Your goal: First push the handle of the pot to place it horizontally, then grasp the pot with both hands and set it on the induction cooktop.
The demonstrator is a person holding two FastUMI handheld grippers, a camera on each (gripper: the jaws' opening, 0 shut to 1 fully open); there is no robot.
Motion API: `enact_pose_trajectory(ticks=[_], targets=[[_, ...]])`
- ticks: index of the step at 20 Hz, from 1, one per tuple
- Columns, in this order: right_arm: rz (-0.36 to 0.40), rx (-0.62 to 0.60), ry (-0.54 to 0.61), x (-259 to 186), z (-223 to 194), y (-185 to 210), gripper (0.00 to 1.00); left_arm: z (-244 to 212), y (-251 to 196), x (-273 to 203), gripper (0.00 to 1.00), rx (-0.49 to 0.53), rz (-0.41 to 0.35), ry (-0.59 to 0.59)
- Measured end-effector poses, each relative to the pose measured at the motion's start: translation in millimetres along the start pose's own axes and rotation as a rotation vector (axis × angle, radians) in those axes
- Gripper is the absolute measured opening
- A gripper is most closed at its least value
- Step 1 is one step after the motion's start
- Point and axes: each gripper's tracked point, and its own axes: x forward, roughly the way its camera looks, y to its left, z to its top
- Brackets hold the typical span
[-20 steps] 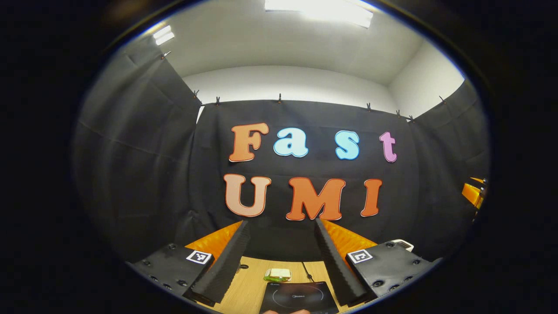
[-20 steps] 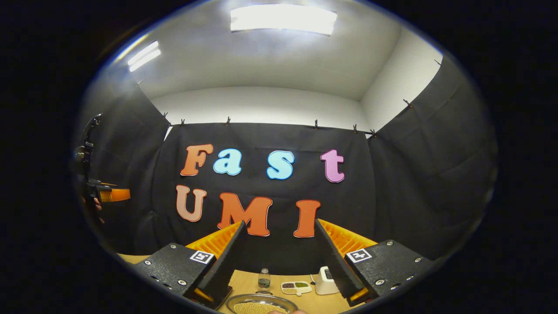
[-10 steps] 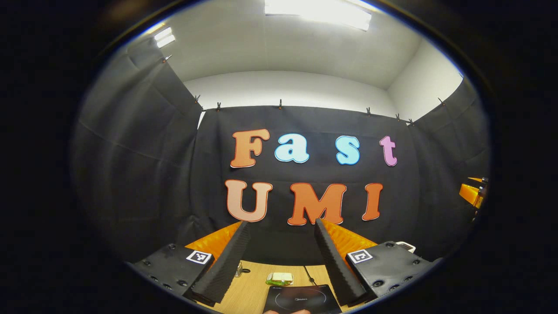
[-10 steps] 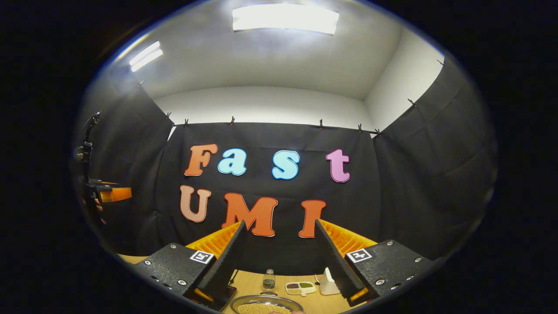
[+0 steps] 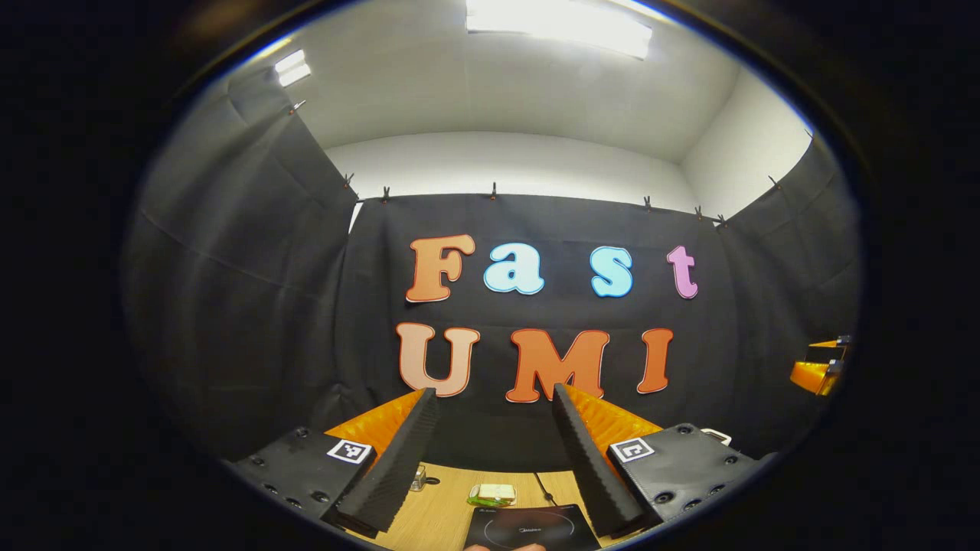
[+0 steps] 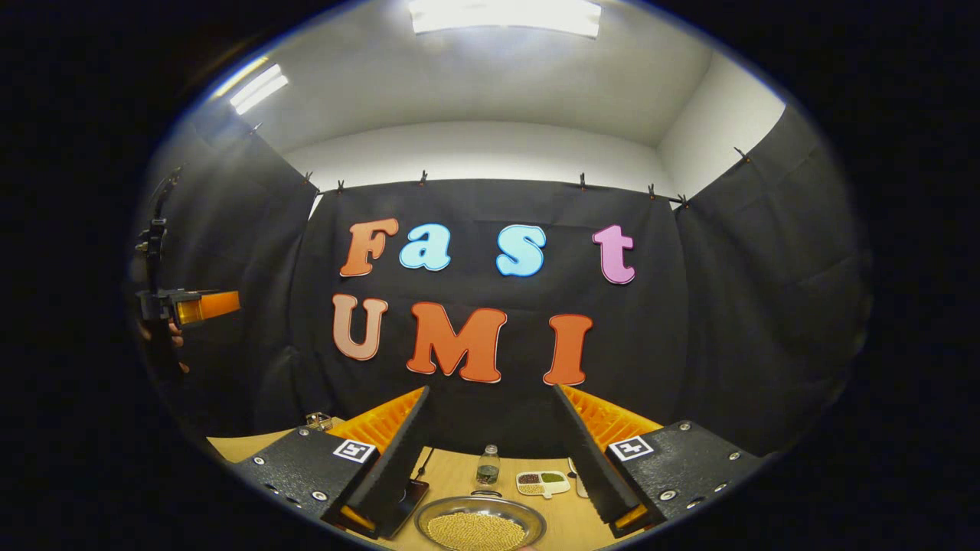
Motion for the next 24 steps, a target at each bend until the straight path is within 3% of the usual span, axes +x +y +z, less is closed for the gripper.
enact_pose_trajectory(ticks=[5, 10, 17, 24], targets=[[0.046, 0.013, 0.108, 2.1, -49.1, 11.7, 0.95, -4.7, -3.2, 0.0, 0.98, 0.005, 0.003, 0.002], [0.129, 0.089, 0.305, 0.6, -113.1, 32.8, 0.93, -9.2, -4.9, 0.4, 0.98, 0.013, 0.011, 0.010], [0.208, 0.097, 0.553, -7.8, -201.3, 63.4, 0.91, -22.4, -7.4, 2.9, 0.96, 0.018, 0.007, 0.032], [0.267, 0.103, 0.758, -23.1, -265.8, 86.2, 0.75, -30.8, 0.6, 5.7, 0.96, 0.015, 0.022, 0.051]])
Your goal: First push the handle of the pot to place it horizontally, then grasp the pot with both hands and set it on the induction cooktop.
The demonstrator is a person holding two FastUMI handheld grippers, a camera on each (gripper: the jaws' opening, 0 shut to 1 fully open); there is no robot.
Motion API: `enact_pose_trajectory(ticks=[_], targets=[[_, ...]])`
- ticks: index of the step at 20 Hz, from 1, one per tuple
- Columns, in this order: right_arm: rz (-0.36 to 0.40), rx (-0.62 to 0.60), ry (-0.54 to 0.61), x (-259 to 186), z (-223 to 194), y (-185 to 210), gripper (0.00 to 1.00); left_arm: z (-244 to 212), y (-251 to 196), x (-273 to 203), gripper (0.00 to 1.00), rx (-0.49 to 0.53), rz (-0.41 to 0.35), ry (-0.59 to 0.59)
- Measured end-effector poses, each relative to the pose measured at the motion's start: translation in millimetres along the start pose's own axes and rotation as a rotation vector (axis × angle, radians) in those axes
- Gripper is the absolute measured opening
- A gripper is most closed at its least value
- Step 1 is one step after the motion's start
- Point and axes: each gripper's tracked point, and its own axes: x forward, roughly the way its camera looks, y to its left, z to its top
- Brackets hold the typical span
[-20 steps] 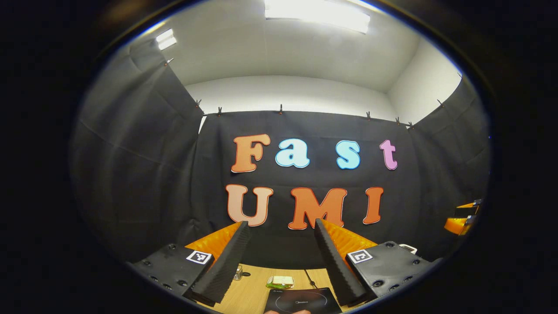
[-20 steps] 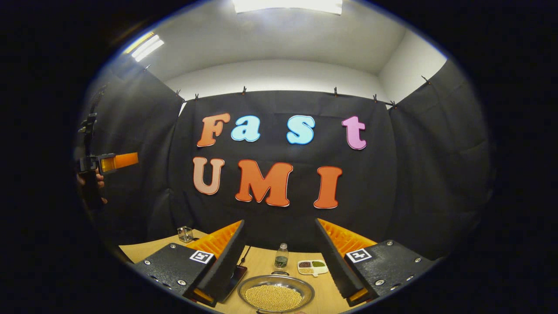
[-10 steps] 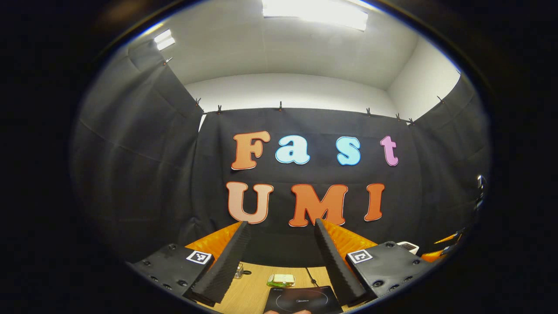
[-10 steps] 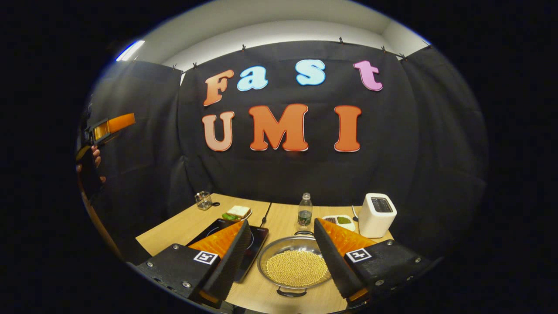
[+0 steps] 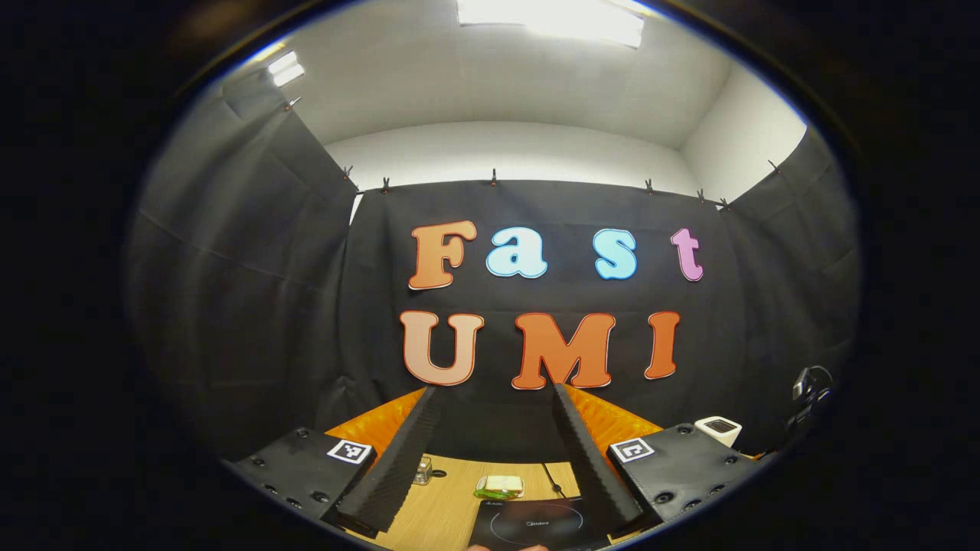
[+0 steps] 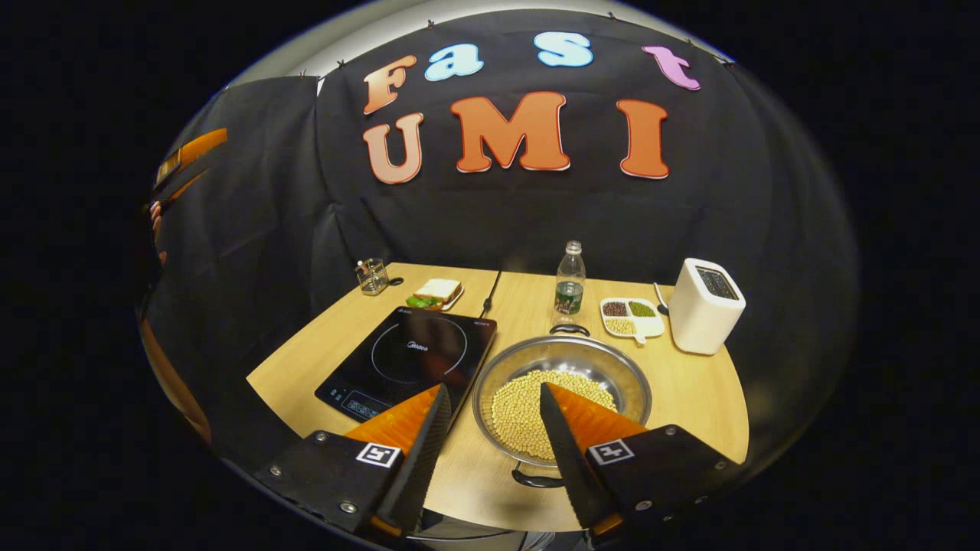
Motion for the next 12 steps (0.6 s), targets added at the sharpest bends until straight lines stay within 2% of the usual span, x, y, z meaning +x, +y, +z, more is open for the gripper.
enact_pose_trajectory(ticks=[5, 7, 8, 9, 10, 12], targets=[[0.070, 0.028, 0.138, 17.9, -34.1, 19.3, 0.54, -11.2, 1.5, 1.1, 0.96, -0.002, -0.003, 0.022], [0.087, 0.027, 0.179, 25.0, -47.5, 26.0, 0.43, -13.5, 3.2, 2.8, 0.98, -0.004, -0.005, 0.028], [0.090, 0.030, 0.206, 24.9, -57.1, 24.5, 0.29, -14.9, 4.7, 3.7, 0.97, -0.004, -0.002, 0.029], [0.091, 0.034, 0.234, 27.5, -63.9, 25.1, 0.27, -15.1, 6.2, 4.5, 0.97, -0.006, 0.002, 0.030], [0.093, 0.038, 0.268, 29.6, -72.8, 26.6, 0.19, -16.7, 6.9, 4.1, 0.97, -0.007, 0.001, 0.033], [0.096, 0.055, 0.329, 35.5, -88.3, 27.2, 0.11, -20.5, 9.8, 6.2, 0.97, -0.011, 0.003, 0.039]])
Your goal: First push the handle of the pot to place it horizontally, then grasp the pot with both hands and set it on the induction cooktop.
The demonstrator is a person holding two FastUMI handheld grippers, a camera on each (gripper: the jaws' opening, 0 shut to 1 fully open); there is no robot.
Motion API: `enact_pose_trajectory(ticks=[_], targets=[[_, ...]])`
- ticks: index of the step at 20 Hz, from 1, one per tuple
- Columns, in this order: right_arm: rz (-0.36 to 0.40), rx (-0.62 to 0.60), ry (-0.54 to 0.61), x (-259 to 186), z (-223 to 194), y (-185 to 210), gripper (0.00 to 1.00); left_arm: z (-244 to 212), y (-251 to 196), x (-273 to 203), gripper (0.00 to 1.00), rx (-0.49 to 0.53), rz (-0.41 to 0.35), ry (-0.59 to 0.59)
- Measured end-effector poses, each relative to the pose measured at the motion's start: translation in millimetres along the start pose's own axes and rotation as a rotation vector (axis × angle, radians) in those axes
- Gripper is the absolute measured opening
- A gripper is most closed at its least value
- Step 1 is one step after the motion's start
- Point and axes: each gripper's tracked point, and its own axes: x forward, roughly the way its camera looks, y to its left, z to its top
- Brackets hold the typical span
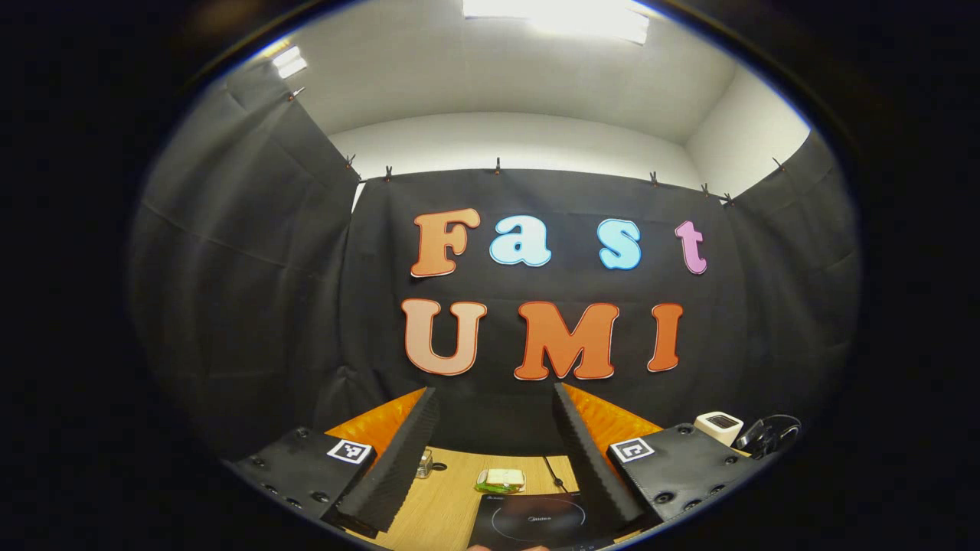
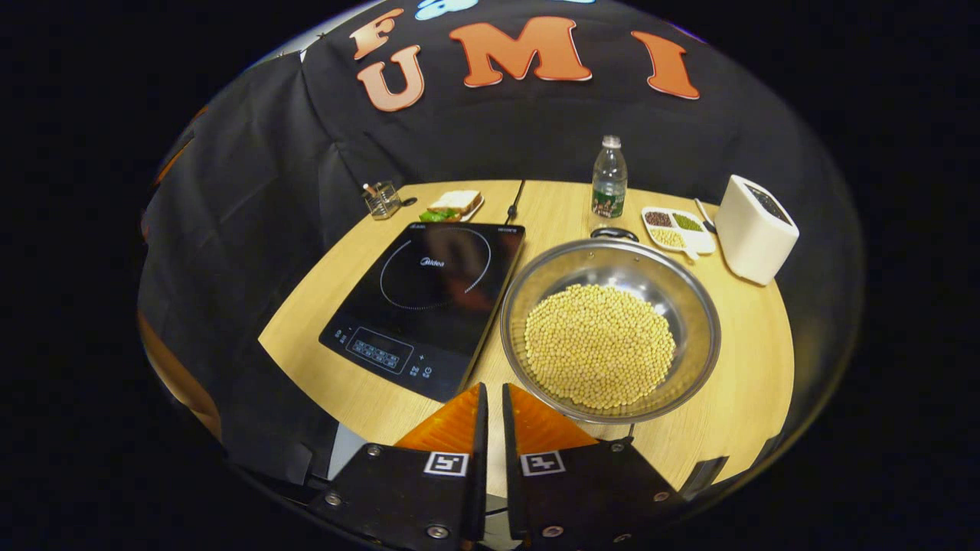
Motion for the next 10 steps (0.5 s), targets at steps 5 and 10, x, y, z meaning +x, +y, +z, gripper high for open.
enact_pose_trajectory(ticks=[5, 10], targets=[[0.024, 0.068, 0.134, 22.5, -26.5, -2.5, 0.00, -9.2, 6.7, 5.9, 0.98, -0.002, 0.014, 0.019], [0.003, 0.076, 0.216, 41.2, -43.9, -15.7, 0.00, -17.2, 9.4, 11.9, 0.97, 0.000, 0.014, 0.033]])
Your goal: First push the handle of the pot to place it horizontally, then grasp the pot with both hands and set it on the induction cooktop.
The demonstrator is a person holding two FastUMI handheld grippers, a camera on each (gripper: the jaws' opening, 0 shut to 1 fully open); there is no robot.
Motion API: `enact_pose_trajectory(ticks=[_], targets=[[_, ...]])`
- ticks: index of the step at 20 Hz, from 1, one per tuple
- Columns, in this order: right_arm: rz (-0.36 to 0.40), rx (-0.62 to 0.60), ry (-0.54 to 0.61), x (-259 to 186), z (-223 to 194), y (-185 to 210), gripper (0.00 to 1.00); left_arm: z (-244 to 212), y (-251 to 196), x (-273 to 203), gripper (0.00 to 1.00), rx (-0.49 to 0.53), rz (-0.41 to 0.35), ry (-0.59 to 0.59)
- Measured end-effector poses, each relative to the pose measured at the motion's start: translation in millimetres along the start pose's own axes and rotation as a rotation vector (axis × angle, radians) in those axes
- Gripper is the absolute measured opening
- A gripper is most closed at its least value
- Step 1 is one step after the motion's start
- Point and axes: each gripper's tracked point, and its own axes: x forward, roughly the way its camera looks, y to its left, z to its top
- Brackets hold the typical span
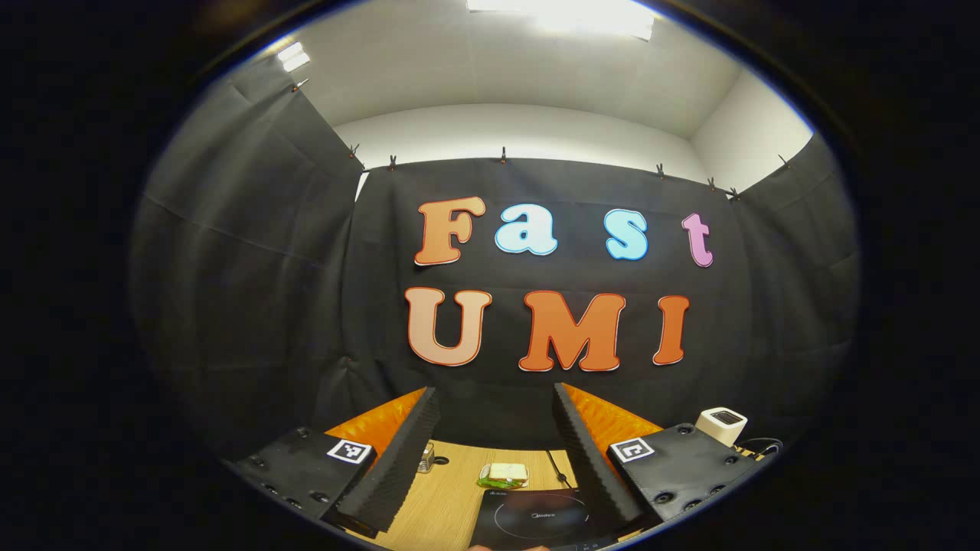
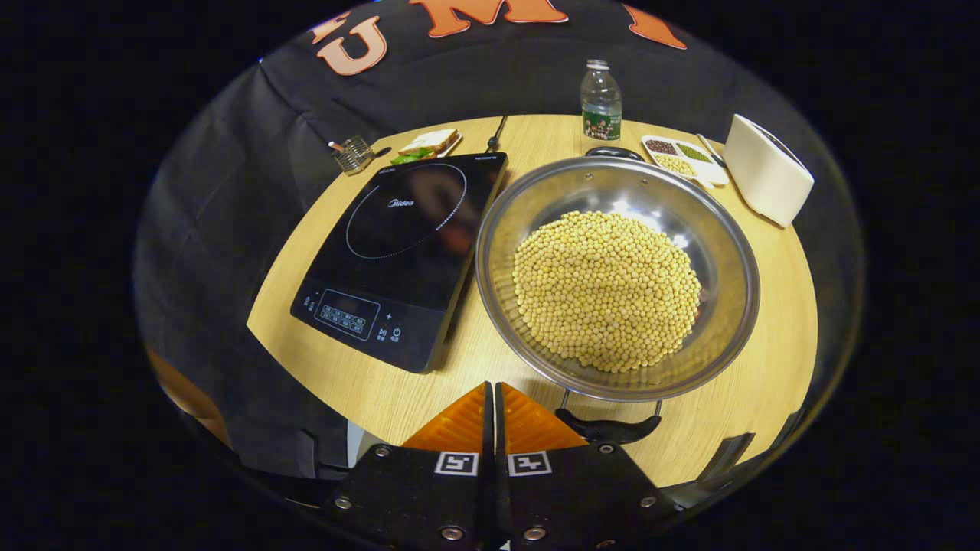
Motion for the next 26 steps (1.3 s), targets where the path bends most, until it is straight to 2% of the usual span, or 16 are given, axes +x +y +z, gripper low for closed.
enact_pose_trajectory(ticks=[5, 15, 26], targets=[[-0.014, 0.053, 0.012, 14.1, 3.3, -15.1, 0.00, -10.8, 3.5, 7.2, 0.98, -0.008, 0.008, 0.020], [0.021, 0.112, 0.060, 26.1, -5.4, -16.0, 0.00, -17.8, 6.1, 17.5, 0.98, 0.011, 0.020, 0.041], [-0.048, 0.129, 0.037, 7.2, -12.1, -55.0, 0.00, -25.1, -0.8, 28.6, 0.97, -0.014, 0.016, 0.051]])
